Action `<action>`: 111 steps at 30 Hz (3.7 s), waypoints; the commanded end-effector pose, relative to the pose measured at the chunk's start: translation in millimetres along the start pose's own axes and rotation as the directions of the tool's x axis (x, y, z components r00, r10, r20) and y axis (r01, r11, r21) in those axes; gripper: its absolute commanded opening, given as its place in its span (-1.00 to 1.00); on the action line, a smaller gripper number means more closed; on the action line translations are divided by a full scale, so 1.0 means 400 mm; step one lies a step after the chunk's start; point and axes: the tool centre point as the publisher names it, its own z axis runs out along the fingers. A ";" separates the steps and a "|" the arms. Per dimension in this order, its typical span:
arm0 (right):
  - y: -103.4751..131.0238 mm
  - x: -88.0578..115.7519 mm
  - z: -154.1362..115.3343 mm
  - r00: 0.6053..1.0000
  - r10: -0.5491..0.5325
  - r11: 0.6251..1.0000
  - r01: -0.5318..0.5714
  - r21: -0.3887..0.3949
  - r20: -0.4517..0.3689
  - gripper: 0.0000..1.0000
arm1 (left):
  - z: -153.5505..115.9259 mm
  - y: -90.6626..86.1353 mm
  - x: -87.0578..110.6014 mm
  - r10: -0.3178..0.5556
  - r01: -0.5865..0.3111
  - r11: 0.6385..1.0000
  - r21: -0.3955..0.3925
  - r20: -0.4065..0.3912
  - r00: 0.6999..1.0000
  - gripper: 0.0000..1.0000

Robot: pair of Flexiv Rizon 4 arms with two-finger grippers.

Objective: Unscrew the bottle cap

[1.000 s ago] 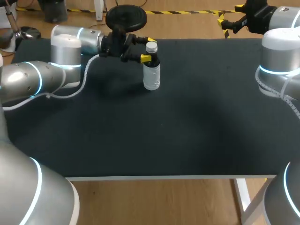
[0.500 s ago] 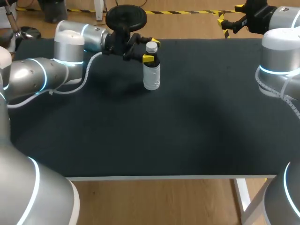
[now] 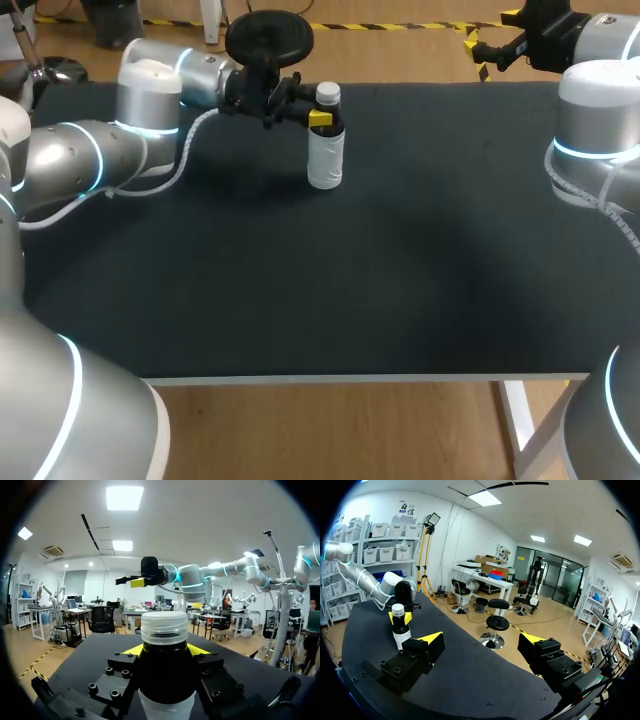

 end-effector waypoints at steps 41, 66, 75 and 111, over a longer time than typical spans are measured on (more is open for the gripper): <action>0.000 0.000 0.000 1.000 0.000 1.000 0.000 0.000 0.000 1.00 | -0.080 -0.023 -0.001 0.033 -0.033 0.999 -0.002 0.192 0.981 -1.00; 0.000 0.000 0.000 1.000 0.000 1.000 0.000 0.000 0.000 1.00 | -0.083 -0.024 0.001 0.034 -0.033 0.999 -0.009 0.201 0.979 -1.00; 0.034 0.074 0.025 0.998 0.001 0.996 -0.007 -0.088 -0.067 1.00 | -0.083 -0.024 0.001 0.034 -0.033 0.999 -0.009 0.201 0.979 -1.00; 0.137 0.702 0.228 0.965 0.117 0.958 -0.172 -0.228 -0.236 1.00 | -0.083 -0.024 0.001 0.034 -0.033 0.999 -0.009 0.201 0.979 -1.00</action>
